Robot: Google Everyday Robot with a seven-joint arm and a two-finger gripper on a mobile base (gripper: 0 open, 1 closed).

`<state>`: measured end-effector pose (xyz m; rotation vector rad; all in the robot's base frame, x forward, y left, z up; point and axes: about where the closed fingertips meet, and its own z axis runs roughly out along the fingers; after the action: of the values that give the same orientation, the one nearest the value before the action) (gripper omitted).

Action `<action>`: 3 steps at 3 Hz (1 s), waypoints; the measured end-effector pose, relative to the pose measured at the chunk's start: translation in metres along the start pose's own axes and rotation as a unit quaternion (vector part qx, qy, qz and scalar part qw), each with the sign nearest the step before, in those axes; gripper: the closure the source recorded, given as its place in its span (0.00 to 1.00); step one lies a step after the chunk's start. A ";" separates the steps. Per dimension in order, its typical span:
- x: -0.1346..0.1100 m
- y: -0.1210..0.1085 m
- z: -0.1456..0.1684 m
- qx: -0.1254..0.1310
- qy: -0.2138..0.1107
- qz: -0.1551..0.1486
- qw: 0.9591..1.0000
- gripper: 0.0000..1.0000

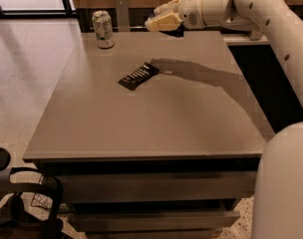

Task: Move rxbar blueberry near 7up can

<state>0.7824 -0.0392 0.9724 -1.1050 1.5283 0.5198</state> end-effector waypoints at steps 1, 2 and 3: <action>0.001 -0.008 0.031 0.003 0.045 -0.016 0.999 1.00; 0.016 -0.011 0.060 0.009 0.099 -0.020 0.995 1.00; 0.032 -0.016 0.084 0.013 0.119 -0.009 0.993 1.00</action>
Offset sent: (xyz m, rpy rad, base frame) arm 0.0659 0.0495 -0.0485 -0.3054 0.1025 -0.1103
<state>0.8416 0.0095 0.9235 -1.1925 1.7236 0.3644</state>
